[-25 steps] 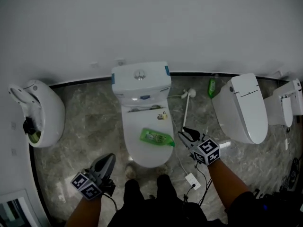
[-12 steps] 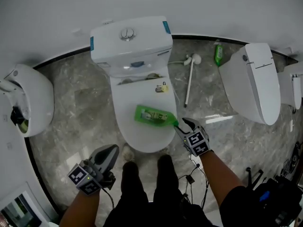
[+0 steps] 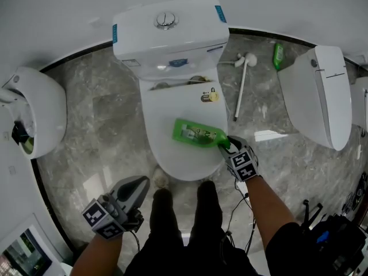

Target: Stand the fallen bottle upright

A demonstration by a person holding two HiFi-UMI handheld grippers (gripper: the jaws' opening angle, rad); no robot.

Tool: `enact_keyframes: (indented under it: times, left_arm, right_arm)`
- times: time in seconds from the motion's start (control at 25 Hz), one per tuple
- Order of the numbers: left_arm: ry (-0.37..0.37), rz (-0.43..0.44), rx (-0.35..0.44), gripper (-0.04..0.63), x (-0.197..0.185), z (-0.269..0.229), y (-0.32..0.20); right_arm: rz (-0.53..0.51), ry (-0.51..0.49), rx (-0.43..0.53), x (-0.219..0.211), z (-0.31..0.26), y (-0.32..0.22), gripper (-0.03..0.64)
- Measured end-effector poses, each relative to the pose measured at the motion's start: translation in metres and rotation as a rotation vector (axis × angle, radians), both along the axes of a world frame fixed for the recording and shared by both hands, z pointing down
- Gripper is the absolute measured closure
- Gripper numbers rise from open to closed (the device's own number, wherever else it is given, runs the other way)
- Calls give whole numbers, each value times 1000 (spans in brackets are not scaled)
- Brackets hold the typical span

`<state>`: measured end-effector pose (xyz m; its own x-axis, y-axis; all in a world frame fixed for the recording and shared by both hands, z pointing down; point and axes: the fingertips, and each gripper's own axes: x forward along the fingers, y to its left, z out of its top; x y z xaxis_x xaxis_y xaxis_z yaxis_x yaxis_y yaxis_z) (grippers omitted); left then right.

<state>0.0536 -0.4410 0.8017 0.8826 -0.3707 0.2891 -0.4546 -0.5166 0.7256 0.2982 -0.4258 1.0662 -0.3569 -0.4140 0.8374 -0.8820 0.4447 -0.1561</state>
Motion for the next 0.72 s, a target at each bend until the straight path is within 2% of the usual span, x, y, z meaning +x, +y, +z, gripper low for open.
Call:
enact_keyframes:
  times: [0.28, 0.72]
  left_arm:
    - [10, -17, 3, 572, -14, -7, 1]
    - [32, -55, 40, 573, -35, -49, 1]
  right_arm:
    - [9, 28, -1, 1, -5, -7, 446]
    - [-50, 122, 40, -4, -59, -19, 446]
